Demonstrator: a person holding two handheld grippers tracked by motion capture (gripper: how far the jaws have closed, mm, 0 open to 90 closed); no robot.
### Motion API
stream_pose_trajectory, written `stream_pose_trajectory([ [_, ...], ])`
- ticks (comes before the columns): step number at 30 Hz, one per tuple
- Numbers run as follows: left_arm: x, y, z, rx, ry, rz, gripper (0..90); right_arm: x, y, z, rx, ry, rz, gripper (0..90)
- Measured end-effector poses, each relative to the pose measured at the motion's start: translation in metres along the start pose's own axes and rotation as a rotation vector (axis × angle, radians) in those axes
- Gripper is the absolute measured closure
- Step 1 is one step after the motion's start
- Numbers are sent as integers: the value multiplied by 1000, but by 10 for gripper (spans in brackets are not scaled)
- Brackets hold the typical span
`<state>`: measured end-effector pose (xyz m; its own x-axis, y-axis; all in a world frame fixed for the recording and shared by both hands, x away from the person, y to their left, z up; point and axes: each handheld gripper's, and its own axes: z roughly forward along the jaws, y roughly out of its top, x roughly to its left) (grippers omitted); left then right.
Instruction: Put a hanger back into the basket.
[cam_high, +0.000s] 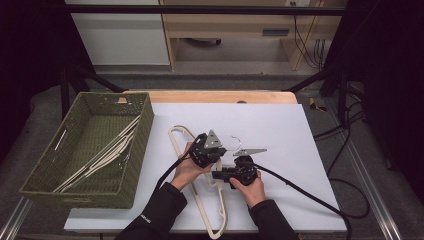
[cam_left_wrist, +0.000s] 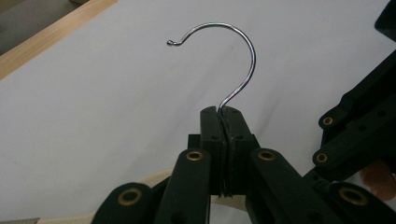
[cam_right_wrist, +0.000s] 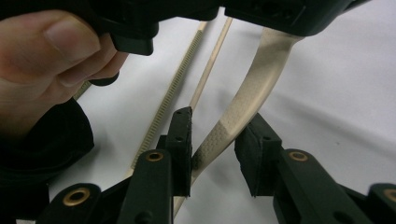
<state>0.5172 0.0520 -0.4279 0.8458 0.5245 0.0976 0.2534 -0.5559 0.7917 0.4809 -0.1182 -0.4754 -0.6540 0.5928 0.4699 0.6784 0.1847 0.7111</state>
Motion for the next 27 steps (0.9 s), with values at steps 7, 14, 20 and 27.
stream_pose_trajectory([
  [7,9,2,-33,-67,-2,-49,685,3,1,-4,-7,1,13,704],
  [14,18,-7,-80,-101,29,-89,373,9,5,-14,-28,16,3,749],
  [20,17,-27,-118,-140,42,-95,304,14,9,-25,-44,29,-11,780],
  [27,8,-43,-143,-162,39,-105,191,19,14,-40,-50,42,-37,823],
])
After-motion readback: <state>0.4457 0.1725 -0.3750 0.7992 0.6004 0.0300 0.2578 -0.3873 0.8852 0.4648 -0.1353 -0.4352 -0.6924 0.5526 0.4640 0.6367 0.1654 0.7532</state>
